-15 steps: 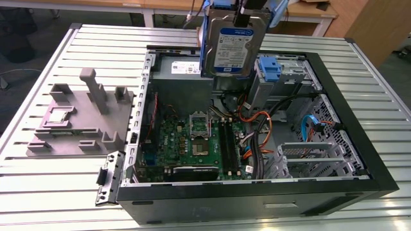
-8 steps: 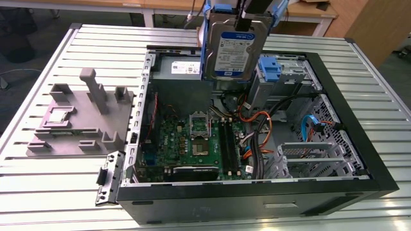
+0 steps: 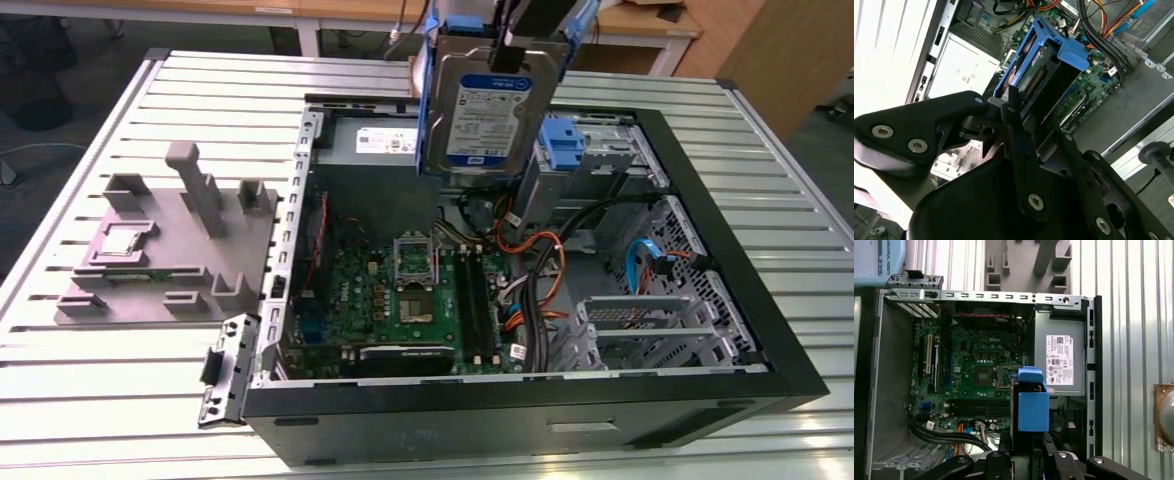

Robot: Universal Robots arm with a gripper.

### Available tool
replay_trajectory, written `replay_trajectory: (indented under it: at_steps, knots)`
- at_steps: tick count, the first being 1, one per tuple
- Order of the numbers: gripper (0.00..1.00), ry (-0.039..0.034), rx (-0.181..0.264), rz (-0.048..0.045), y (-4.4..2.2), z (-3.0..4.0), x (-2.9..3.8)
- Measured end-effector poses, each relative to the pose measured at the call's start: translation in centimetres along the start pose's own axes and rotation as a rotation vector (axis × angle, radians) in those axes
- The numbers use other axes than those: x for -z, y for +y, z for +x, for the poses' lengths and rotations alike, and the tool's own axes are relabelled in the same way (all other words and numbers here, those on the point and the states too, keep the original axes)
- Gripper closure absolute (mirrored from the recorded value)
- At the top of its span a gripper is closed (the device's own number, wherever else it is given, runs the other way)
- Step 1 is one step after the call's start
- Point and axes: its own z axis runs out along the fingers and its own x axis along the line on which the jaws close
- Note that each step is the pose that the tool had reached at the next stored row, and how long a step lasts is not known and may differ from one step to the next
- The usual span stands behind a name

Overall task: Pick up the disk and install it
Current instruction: 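Pick up the disk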

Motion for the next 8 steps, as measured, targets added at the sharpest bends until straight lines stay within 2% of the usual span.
replay_trajectory:
  at_steps: [8]
  knots:
    - [0.65, -0.0001, 0.0, 0.0, 0.01, 1.06, 0.0]
